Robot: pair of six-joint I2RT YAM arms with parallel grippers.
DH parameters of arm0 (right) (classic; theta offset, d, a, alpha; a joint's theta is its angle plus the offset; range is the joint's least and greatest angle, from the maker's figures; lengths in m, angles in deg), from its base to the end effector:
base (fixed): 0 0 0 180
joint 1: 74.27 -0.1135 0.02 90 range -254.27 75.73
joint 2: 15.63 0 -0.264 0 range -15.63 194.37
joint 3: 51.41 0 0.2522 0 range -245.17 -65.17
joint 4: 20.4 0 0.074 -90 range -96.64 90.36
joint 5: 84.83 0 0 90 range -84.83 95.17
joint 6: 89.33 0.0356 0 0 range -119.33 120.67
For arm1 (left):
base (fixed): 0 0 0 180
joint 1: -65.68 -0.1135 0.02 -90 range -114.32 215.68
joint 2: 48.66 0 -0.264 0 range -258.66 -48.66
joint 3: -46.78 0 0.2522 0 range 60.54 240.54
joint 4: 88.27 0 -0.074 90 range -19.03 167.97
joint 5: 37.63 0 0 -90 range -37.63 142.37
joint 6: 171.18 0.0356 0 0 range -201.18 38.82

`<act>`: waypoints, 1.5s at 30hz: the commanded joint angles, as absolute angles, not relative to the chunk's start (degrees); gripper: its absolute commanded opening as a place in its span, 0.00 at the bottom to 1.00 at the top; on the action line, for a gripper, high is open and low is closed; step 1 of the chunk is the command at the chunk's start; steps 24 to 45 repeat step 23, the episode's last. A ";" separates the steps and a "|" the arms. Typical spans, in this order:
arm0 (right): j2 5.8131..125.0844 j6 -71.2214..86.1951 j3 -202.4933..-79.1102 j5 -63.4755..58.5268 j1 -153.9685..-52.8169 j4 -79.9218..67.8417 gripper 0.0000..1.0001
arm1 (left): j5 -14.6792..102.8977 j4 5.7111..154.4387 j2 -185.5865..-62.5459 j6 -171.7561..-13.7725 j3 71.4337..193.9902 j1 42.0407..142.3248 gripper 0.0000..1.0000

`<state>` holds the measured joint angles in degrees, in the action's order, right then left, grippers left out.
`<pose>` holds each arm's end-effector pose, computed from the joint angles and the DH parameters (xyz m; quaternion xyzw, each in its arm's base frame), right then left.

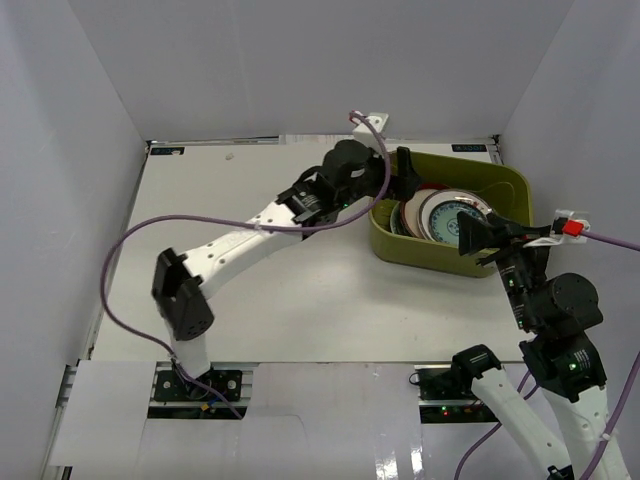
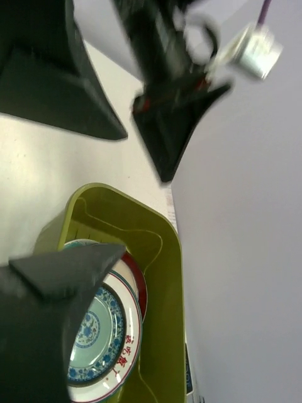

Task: Place the plates into the plastic bin on the countertop

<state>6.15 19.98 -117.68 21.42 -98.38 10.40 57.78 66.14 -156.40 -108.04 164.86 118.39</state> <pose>0.0587 0.0154 0.4138 0.0854 0.6157 0.2068 0.7555 0.2778 -0.3593 0.3814 0.1496 0.7801 -0.3592 0.4900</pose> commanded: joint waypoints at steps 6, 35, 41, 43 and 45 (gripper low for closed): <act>11.52 18.25 -118.69 5.88 -98.70 9.80 0.90 | 62.91 67.52 -118.13 -102.19 138.62 118.33 0.98; 6.95 13.24 -124.04 9.57 -98.70 6.90 0.90 | 74.87 48.62 -70.27 -105.97 117.66 118.33 0.98; 6.95 13.24 -124.04 9.57 -98.70 6.90 0.90 | 74.87 48.62 -70.27 -105.97 117.66 118.33 0.98; 6.95 13.24 -124.04 9.57 -98.70 6.90 0.90 | 74.87 48.62 -70.27 -105.97 117.66 118.33 0.98; 6.95 13.24 -124.04 9.57 -98.70 6.90 0.90 | 74.87 48.62 -70.27 -105.97 117.66 118.33 0.98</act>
